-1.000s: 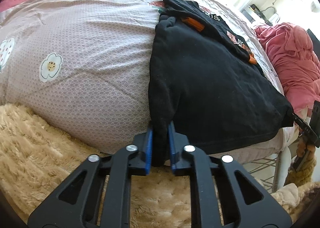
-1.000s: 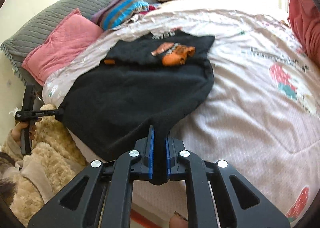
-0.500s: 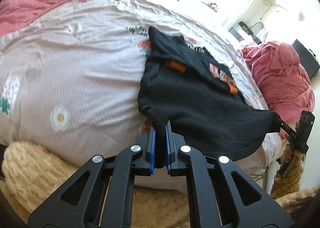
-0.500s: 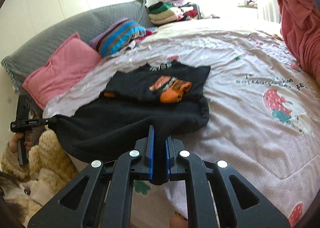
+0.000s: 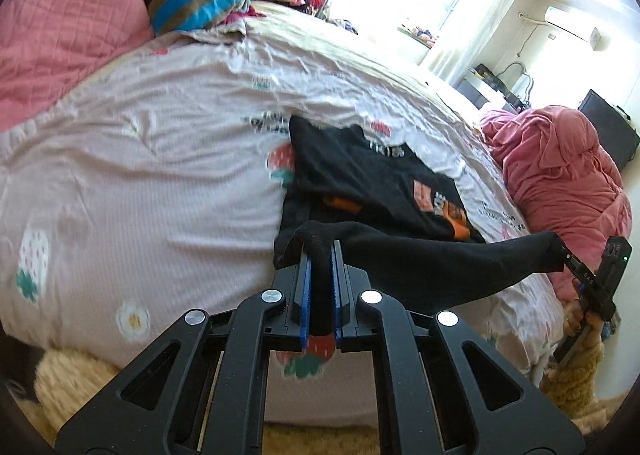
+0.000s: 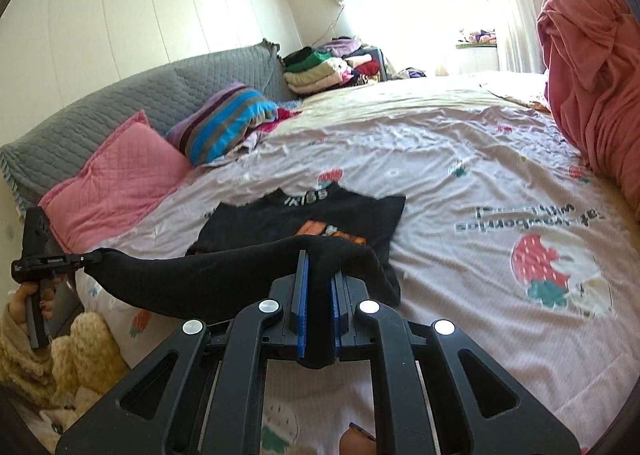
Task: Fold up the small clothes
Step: 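Lift the hem with both grippers and fold it toward the collar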
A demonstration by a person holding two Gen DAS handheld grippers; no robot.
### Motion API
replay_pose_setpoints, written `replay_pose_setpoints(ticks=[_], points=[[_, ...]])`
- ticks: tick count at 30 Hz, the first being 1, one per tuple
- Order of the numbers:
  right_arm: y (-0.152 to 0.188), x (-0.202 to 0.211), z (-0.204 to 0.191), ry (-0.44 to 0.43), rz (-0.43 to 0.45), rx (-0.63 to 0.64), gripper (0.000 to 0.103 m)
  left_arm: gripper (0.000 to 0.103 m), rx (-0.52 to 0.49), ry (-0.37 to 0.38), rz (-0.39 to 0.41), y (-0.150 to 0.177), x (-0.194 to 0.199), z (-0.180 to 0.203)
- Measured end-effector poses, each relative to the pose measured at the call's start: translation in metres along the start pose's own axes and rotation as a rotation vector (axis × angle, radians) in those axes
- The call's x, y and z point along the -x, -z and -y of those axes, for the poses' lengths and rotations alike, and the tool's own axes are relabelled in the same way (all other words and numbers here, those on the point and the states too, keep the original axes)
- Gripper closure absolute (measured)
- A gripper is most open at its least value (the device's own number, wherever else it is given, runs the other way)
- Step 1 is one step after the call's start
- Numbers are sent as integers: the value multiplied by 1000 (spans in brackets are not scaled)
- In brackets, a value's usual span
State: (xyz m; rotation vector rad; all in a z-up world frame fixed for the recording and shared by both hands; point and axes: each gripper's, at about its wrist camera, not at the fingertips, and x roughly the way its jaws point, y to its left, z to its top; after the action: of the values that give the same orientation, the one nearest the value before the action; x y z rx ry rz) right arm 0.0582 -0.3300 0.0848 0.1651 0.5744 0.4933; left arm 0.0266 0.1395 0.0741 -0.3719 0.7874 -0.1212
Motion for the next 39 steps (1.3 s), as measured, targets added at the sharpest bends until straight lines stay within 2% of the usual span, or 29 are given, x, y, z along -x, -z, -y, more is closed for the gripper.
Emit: replay_pose_setpoints(ticks=[6,13,21,27,39], points=[[-26,-16,8,19,34,-12,95,100,-17,-27,22,-32,-12,8],[-53,-53,26,41,16,-71,95,100,-20,-47,41,-79,-35,16],[-73,-97,42,77,-15,-82,95,100,-77,-137,35,-115,-86,27],[-74,-132,62,100,-68,-127,95,100,-62,-149,8,-129,-121,17],[-61,-182,76,158,-160,-123,95,100,-71,-202,-43,-127,-171,7]])
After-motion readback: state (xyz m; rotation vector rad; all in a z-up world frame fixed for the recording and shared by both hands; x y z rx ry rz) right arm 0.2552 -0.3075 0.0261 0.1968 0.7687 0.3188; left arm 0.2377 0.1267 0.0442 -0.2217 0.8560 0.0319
